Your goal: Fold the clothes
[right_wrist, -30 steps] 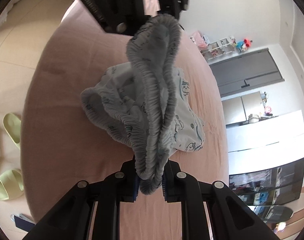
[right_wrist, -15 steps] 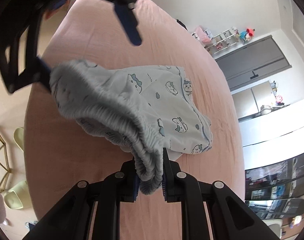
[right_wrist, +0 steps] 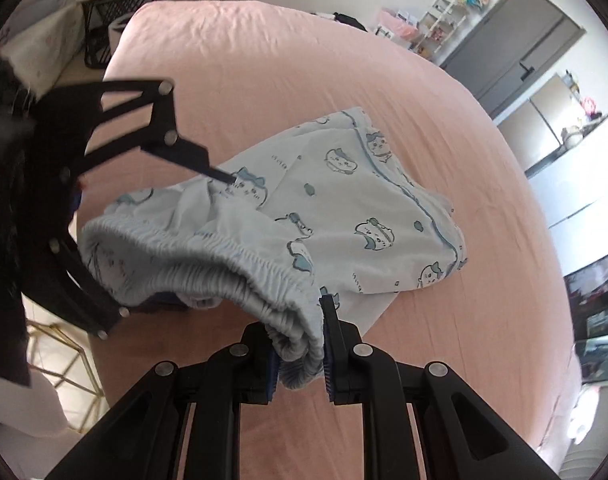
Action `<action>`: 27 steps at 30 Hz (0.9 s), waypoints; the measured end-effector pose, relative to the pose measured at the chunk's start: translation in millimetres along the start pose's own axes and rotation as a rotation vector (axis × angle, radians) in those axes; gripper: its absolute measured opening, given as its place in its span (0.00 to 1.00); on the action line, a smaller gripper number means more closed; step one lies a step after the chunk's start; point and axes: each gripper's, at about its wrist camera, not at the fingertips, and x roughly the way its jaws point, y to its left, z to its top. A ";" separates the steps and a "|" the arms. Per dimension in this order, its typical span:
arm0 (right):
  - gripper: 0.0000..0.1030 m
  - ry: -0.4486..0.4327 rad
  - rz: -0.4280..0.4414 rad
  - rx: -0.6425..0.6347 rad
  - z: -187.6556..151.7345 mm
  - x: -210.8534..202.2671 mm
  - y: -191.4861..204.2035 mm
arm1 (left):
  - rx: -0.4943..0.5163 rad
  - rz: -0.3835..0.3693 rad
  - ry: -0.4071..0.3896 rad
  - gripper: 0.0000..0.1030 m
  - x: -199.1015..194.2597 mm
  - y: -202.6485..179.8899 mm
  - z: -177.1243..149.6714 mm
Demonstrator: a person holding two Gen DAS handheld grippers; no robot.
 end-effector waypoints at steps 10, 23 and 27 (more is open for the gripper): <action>0.15 0.037 0.080 0.147 4.4 11.0 -24.0 | -0.033 -0.001 0.017 0.22 -2.1 16.6 6.1; 0.15 0.048 0.041 0.156 15.3 16.4 -27.2 | -0.284 -0.210 0.063 0.14 8.7 95.4 10.2; 0.15 0.058 0.039 0.195 21.2 21.9 -44.0 | -0.372 -0.286 0.080 0.14 18.3 119.0 18.1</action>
